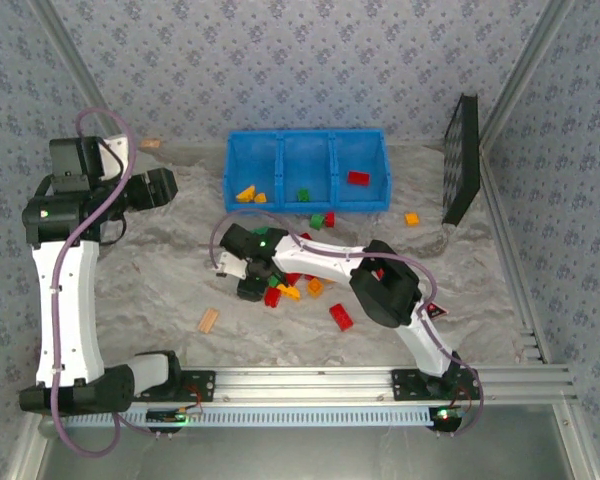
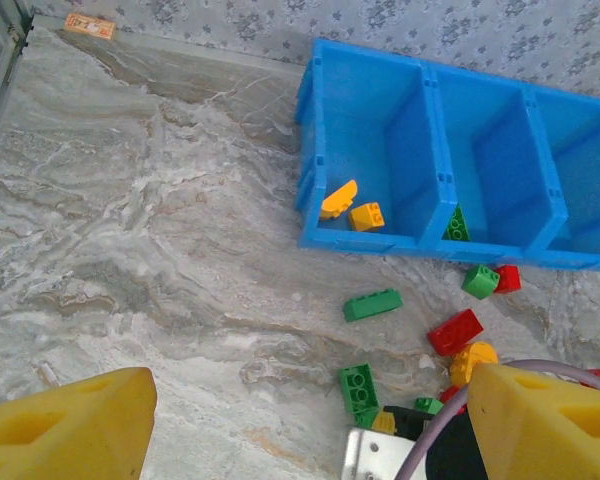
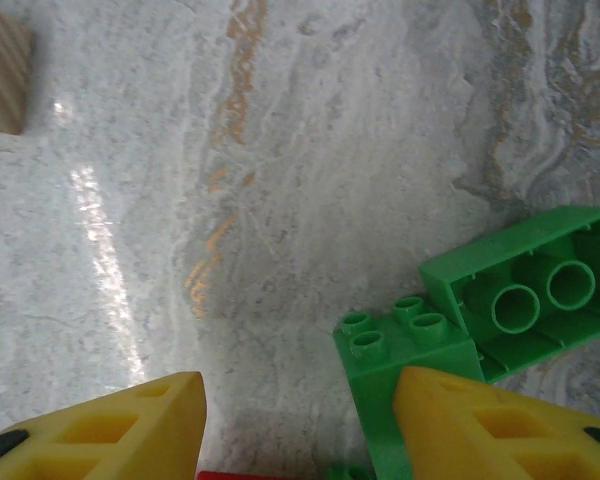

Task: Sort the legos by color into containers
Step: Pick up the lego from the center of the table.

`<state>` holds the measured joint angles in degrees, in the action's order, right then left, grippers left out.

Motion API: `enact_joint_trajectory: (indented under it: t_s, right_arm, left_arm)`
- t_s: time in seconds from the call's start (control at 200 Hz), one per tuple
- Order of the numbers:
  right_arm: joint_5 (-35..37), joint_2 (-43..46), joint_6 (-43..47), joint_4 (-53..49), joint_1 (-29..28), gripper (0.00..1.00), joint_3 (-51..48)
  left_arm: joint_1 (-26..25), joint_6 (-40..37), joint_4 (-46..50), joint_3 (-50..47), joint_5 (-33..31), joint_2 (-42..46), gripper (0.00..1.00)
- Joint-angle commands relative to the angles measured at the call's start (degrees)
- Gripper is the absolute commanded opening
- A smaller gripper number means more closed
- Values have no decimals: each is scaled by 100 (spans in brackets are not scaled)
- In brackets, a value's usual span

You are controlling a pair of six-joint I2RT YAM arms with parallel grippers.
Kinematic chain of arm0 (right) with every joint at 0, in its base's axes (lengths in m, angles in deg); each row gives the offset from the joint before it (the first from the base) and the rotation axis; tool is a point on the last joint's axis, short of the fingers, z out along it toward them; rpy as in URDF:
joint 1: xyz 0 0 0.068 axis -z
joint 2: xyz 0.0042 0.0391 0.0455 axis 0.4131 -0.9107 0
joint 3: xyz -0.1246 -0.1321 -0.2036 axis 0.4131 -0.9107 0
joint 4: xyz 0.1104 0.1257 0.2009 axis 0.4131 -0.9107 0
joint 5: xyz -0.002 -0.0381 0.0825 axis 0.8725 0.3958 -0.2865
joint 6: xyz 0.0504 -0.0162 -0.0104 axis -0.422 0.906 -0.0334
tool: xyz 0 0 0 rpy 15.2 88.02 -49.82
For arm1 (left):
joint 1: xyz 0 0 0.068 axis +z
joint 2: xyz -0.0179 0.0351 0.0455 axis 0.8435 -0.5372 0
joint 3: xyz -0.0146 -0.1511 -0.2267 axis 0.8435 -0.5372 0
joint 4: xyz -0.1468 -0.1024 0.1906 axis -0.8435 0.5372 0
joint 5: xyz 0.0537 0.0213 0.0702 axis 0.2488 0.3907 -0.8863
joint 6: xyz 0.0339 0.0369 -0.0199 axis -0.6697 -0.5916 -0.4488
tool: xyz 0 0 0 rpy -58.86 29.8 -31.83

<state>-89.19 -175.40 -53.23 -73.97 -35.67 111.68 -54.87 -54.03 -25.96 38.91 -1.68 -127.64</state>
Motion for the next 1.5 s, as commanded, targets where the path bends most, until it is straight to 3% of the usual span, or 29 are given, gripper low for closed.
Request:
enact_joint_trajectory:
  t_s: [0.0,0.295,0.79,1.259,1.499]
  right_arm:
    - [679,-230,-167,-594,-8,57,-100]
    - [975,197,-219,-829,-179,57,-77]
    - [1121,566,7,-396,-20,65,-340]
    - [597,-43,0,-465,412,75,73]
    - [261,-373,-86,-640,486,73,253]
  left_arm:
    - [35,30,-82,-24,185,110,81]
    - [39,74,-70,100,394,83,81]
    - [40,66,-51,213,486,-113,81]
    - [36,13,-33,241,483,-210,82]
    - [37,4,-33,285,469,-255,82]
